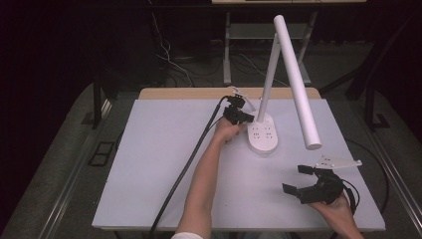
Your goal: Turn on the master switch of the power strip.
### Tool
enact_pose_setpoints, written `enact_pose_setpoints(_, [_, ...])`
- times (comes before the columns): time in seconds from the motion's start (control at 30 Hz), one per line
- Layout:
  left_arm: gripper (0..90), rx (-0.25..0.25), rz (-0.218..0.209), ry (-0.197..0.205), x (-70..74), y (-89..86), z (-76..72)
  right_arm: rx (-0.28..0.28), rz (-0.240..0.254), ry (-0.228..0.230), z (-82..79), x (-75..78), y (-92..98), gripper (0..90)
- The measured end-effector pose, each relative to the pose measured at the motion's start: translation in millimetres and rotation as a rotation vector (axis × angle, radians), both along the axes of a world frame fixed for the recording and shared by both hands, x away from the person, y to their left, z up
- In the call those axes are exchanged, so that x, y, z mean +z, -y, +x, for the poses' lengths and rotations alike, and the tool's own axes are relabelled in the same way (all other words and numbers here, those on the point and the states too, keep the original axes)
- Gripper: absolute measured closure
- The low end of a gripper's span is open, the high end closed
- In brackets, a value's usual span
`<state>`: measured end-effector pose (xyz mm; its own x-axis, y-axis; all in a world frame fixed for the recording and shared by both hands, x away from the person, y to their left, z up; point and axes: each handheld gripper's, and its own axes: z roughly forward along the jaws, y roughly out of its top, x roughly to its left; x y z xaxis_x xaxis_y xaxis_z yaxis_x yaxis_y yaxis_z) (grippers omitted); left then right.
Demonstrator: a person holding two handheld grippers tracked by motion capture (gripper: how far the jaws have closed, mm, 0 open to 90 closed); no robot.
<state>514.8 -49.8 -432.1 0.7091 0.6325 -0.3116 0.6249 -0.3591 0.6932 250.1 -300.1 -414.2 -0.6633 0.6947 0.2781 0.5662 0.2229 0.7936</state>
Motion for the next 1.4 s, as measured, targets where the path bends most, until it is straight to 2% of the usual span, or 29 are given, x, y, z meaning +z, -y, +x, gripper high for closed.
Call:
enact_pose_setpoints(0.07, [90.0, 0.006, 0.006, -0.003, 0.7, 1.0, -1.0, 0.001, -0.003, 0.004, 0.4, -0.3, -0.2, 0.1])
enact_pose_setpoints(0.17, [90.0, 0.016, -0.031, -0.016, -1.9, -2.2, 0.1, 0.001, -0.003, 0.002, -0.4, -0.1, -0.8, 0.1])
enact_pose_setpoints(0.4, [90.0, 0.032, -0.049, -0.029, -2.6, -3.0, -0.1, -0.005, 0.0, 0.003, -0.1, -0.1, 0.5, 0.1])
enact_pose_setpoints(0.47, [90.0, 0.044, -0.066, -0.032, -2.3, -3.8, -0.5, -0.006, -0.001, 0.0, -0.5, -0.1, 0.3, 0.1])
enact_pose_setpoints(0.53, [90.0, 0.037, -0.053, -0.036, -1.4, -5.3, -0.8, -0.005, -0.001, 0.001, -0.1, -0.4, 0.3, 0.1])
enact_pose_setpoints(0.57, [90.0, 0.029, -0.045, -0.026, -0.7, -6.3, -0.6, -0.006, -0.001, 0.0, 0.1, -0.5, 0.3, 0.1])
enact_pose_setpoints(0.6, [90.0, 0.042, -0.056, -0.01, 0.3, -6.3, -2.0, -0.006, -0.002, -0.001, 0.2, -0.6, 0.3, 0.1])
enact_pose_setpoints(0.63, [89.9, 0.054, -0.036, 0.021, 0.6, -6.1, -4.3, -0.006, -0.003, -0.003, 0.1, -0.6, 0.2, 0.1])
enact_pose_setpoints(0.7, [89.9, 0.053, -0.022, 0.044, -0.2, -8.9, -6.1, -0.005, -0.003, 0.0, 0.0, -0.5, 0.2, 0.1])
enact_pose_setpoints(0.87, [89.9, 0.083, -0.096, 0.048, -0.8, -22.9, -10.2, -0.006, -0.003, 0.0, -0.2, -0.4, 0.0, 0.1])
enact_pose_setpoints(0.93, [89.9, 0.078, -0.089, 0.055, 2.4, -28.7, -11.9, -0.003, -0.007, 0.004, 0.2, -0.8, -0.3, 0.1])
enact_pose_setpoints(1.17, [89.8, 0.08, -0.111, 0.094, 18.2, -48.2, -21.5, -0.005, -0.007, 0.005, 0.1, -0.8, -0.4, 0.1])
enact_pose_setpoints(1.27, [89.7, 0.064, -0.101, 0.101, 25.5, -59.2, -25.8, -0.006, -0.008, 0.005, 0.0, -0.8, -0.5, 0.1])
enact_pose_setpoints(1.4, [89.4, 0.067, -0.132, 0.106, 32.5, -71.6, -32.3, -0.006, -0.009, 0.006, 0.0, -0.8, -0.7, 0.1])
